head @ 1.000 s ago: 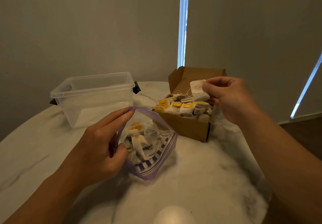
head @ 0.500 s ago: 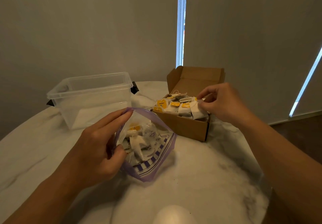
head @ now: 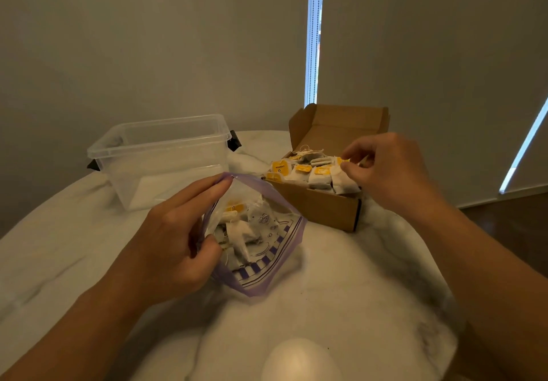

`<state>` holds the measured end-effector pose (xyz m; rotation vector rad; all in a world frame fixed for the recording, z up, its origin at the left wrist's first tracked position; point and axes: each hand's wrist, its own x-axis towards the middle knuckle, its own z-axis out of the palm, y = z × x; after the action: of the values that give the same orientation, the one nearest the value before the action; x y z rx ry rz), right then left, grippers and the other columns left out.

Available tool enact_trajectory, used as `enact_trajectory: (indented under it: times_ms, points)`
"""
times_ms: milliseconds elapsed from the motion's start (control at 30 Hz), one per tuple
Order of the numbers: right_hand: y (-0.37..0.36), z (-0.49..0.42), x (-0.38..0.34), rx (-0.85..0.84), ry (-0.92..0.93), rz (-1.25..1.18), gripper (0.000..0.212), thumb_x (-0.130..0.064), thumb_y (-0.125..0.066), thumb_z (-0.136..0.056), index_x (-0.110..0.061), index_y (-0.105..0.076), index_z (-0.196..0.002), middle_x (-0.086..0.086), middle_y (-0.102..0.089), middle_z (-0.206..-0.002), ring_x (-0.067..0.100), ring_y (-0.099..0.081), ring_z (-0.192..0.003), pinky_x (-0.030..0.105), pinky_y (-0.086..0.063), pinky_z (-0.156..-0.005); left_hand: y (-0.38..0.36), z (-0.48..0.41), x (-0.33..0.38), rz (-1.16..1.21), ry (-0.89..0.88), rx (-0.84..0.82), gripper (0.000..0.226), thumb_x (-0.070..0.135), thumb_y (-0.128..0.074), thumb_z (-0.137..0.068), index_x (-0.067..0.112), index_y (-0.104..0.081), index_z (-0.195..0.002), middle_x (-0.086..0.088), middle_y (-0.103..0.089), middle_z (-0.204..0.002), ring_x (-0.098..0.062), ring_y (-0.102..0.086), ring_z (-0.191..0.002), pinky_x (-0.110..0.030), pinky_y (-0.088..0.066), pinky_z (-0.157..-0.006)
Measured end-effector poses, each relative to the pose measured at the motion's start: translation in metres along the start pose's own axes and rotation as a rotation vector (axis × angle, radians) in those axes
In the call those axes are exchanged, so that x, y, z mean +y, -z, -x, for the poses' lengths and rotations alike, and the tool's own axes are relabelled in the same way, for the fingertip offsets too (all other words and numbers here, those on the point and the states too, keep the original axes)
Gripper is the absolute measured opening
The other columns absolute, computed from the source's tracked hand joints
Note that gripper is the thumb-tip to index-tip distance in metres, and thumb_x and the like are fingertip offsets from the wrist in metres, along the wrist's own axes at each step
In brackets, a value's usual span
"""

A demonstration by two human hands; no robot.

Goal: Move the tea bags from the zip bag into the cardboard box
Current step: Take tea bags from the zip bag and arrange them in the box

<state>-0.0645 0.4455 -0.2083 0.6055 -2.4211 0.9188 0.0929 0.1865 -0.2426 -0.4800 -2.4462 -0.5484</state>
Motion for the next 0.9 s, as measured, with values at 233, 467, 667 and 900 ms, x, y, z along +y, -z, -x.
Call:
enact_trajectory:
  times_ms: [233, 467, 667, 900]
  points:
    - [-0.006, 0.058, -0.073, -0.218, 0.153, -0.381, 0.011, -0.018, -0.075, -0.083, -0.025, -0.076, -0.091, -0.014, -0.070, -0.082, -0.001, -0.065, -0.076, 0.014, -0.054, -0.069, 0.003, -0.001, -0.001, -0.015, 0.001, -0.014, 0.067, 0.018, -0.053, -0.076, 0.004, -0.051, -0.142, -0.005, -0.052, -0.144, 0.009, -0.056, -0.073, 0.001, -0.038, -0.067]
    - [-0.059, 0.060, -0.100, -0.550, 0.312, -0.095, 0.023, -0.018, -0.062, -0.091, -0.023, -0.074, -0.110, -0.003, -0.072, -0.104, 0.013, -0.062, -0.098, 0.026, -0.052, -0.083, 0.001, -0.001, -0.004, -0.112, 0.004, 0.018, 0.069, 0.009, -0.054, -0.073, 0.003, -0.050, -0.142, -0.005, -0.052, -0.144, -0.029, -0.046, -0.100, 0.004, -0.031, -0.085]
    - [-0.070, 0.051, -0.098, -0.591, 0.333, 0.086, 0.023, -0.013, -0.065, -0.089, -0.020, -0.071, -0.110, 0.003, -0.066, -0.105, 0.020, -0.060, -0.098, 0.036, -0.055, -0.081, 0.002, 0.000, -0.006, -0.099, 0.009, 0.020, 0.067, 0.013, -0.053, -0.075, 0.003, -0.051, -0.141, -0.005, -0.053, -0.143, -0.027, -0.046, -0.102, 0.004, -0.032, -0.082]
    - [-0.075, 0.055, -0.094, -0.631, 0.283, 0.048, 0.031, -0.024, -0.065, -0.091, -0.024, -0.063, -0.122, 0.000, -0.063, -0.110, 0.018, -0.057, -0.100, 0.027, -0.050, -0.076, 0.000, 0.000, -0.003, -0.090, 0.015, 0.028, 0.071, 0.001, -0.056, -0.069, 0.001, -0.052, -0.140, -0.004, -0.053, -0.143, -0.024, -0.043, -0.107, 0.004, -0.031, -0.083]
